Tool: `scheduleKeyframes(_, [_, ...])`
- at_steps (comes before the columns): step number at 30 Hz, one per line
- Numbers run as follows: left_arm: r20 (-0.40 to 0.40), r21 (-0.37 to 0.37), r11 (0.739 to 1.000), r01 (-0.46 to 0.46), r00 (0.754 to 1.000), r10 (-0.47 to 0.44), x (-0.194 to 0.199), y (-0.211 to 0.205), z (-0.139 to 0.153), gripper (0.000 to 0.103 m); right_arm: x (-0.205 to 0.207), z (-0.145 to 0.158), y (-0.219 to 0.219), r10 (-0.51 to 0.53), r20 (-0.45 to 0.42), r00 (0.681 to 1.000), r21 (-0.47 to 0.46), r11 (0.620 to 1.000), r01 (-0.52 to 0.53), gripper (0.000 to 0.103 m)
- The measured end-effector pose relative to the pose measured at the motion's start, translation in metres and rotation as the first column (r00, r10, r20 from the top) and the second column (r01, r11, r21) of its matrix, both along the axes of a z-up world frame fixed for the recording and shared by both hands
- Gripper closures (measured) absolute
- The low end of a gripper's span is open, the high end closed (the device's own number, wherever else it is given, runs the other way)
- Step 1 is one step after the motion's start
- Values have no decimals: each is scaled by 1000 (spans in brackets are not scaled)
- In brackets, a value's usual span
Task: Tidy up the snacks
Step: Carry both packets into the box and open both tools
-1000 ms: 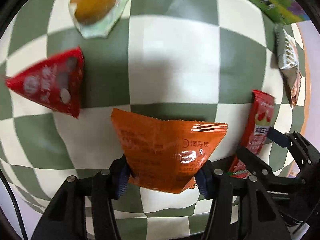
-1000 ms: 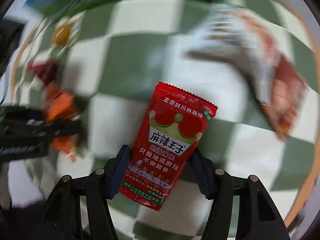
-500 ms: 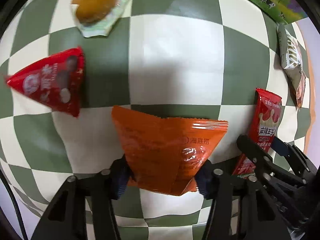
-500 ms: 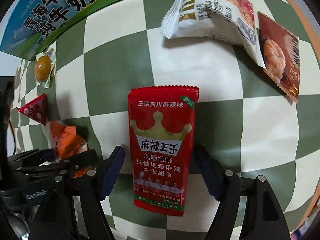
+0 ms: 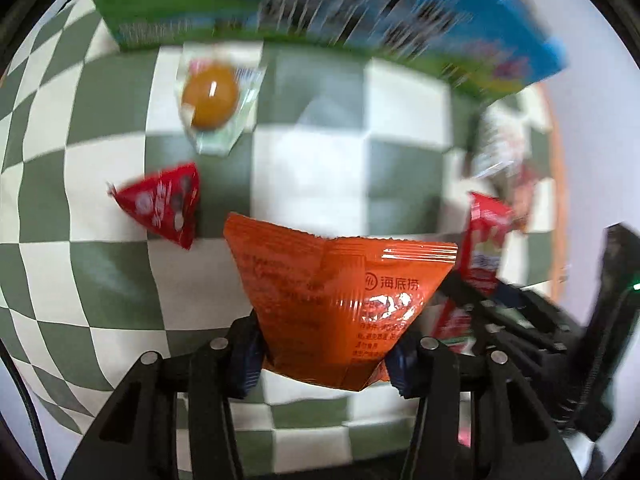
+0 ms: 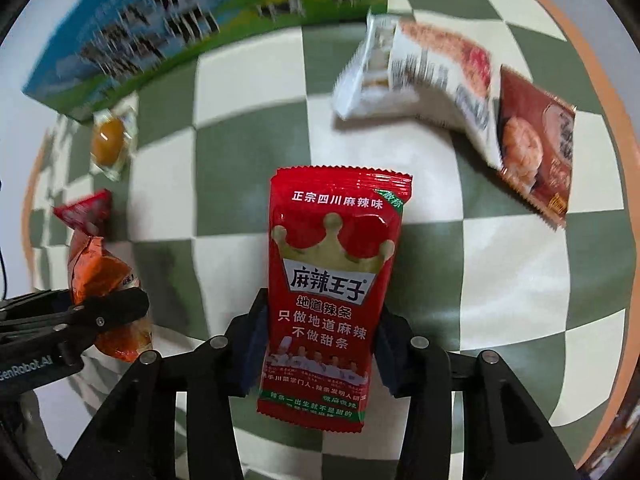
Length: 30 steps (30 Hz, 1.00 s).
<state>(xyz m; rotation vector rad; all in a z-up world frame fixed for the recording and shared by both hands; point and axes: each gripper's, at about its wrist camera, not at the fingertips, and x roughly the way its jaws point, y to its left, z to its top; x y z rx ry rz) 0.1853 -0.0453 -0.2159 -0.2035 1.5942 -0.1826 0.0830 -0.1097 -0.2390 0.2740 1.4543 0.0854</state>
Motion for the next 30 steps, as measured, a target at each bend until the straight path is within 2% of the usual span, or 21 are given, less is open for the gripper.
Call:
scheduleKeyframes(4, [63,-100,995,2,998,4,26,3,58,56,8,55,-10,-9,74,997,85,996,3,54])
scheduleKeyframes(6, [82,-165,986,-9,996,23,47,4,84,56,26,88,-18,-15,114,993,124,992,0,54])
scheduleKeyframes(8, [97,-197,980,-19,995,39,85,9,109,56,52,123,-31,-15,169,986,146,989,-10,54])
scheduleKeyframes(10, [109,-222,975,-31,992,57,116,10,124,56,81,154,-35,-15,213,977,165,986,-21,54])
scheduleKeyframes(12, [99,-242,969,-50,992,76,151,13,126,56,106,175,-34,-4,252,968,160,986,-38,54])
scheduleKeyframes(13, [84,-254,965,-66,992,90,167,11,123,56,130,187,-37,4,275,962,146,988,-45,54])
scheduleKeyframes(15, [23,-288,952,-107,993,118,200,9,112,56,155,199,-34,32,297,954,99,993,-64,54])
scheduleKeyframes(16, [-3,-304,943,-133,990,139,211,14,108,56,169,204,-38,43,304,952,69,995,-67,54])
scheduleKeyframes(22, [-101,-300,935,-191,981,167,262,13,75,56,246,193,-35,97,239,966,-20,995,-95,54])
scheduleKeyframes(27, [-197,-302,928,-221,966,166,274,5,47,55,272,176,-40,92,176,980,-25,996,-89,54])
scheduleKeyframes(29, [-219,-290,933,-214,964,153,278,1,37,50,276,164,-44,78,153,985,-18,997,-76,51])
scheduleKeyframes(30, [-212,-287,936,-206,966,148,281,-1,34,35,279,156,-46,73,128,989,-29,997,-69,37])
